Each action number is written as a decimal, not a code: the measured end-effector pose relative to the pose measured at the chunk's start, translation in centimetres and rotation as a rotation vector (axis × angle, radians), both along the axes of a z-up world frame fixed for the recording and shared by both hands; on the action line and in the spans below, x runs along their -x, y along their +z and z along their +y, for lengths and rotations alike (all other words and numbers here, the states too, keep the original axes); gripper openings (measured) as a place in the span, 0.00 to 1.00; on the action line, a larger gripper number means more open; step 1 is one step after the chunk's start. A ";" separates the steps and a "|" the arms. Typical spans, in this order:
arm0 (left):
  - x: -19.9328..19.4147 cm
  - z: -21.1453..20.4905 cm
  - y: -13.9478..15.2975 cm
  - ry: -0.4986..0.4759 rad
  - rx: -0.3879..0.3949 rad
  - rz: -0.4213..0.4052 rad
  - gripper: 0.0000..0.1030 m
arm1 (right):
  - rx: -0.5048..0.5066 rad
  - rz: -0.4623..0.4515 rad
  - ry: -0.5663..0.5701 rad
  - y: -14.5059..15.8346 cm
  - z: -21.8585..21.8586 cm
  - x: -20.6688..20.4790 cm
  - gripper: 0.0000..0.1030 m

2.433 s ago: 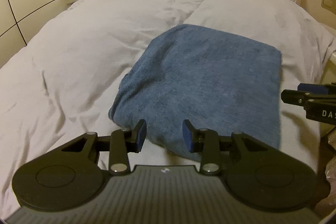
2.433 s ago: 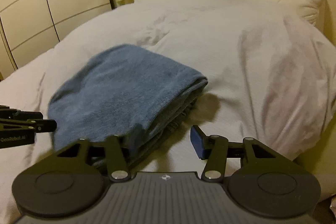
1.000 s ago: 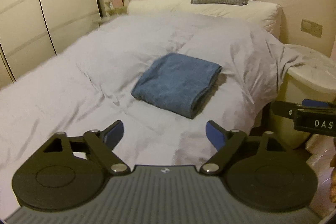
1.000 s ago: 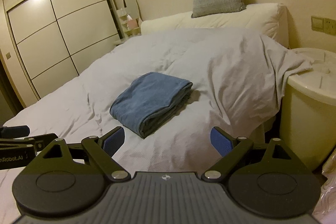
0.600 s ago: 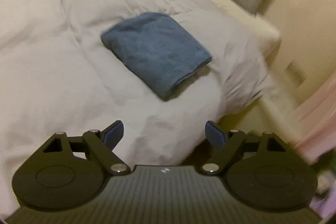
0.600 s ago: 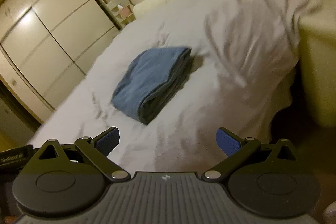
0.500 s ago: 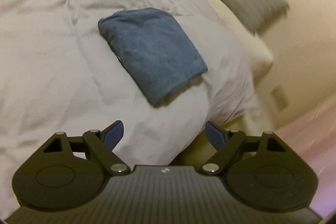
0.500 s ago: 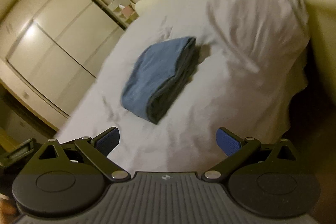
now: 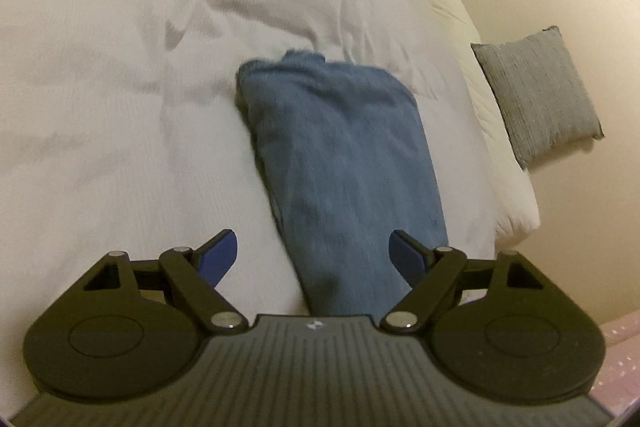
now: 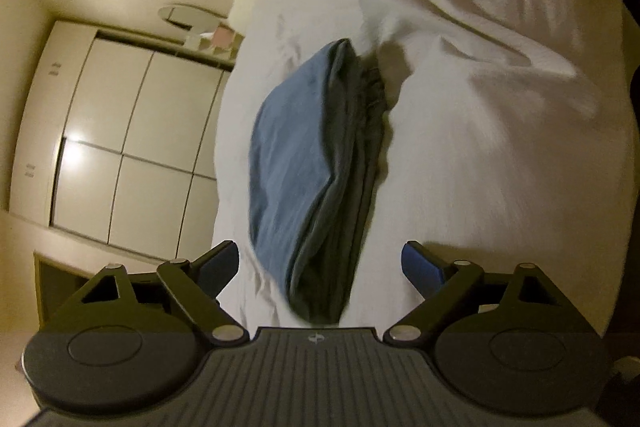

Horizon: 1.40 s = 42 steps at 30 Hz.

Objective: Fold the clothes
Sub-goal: 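Grasp the folded jeans bundle with both grippers and lift it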

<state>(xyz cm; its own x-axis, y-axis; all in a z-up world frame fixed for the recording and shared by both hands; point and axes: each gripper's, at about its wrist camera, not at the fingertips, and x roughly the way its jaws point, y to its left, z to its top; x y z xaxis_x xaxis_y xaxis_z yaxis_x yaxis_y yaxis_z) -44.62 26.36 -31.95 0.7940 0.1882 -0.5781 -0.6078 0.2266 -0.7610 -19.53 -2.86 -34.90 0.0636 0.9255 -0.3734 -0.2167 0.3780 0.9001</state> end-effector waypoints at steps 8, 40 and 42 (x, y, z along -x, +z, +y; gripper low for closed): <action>-2.8 4.1 -3.2 0.030 0.059 0.000 0.58 | 0.099 0.011 -0.014 -1.9 5.1 -2.9 0.69; 1.7 5.7 7.6 0.157 0.231 -0.232 0.33 | 0.004 -0.018 0.104 9.9 12.0 -3.5 0.30; 5.0 4.8 10.3 0.220 0.232 -0.242 0.33 | 0.010 -0.021 0.151 13.1 12.7 -2.3 0.30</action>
<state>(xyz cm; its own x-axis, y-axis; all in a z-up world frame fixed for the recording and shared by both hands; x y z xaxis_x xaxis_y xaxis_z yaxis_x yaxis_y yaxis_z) -49.67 31.13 -21.66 0.8678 0.2555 -0.4262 -0.4194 -0.0833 -0.9040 -17.24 9.87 -21.83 -0.0683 0.9214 -0.3826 -0.2902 0.3485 0.8912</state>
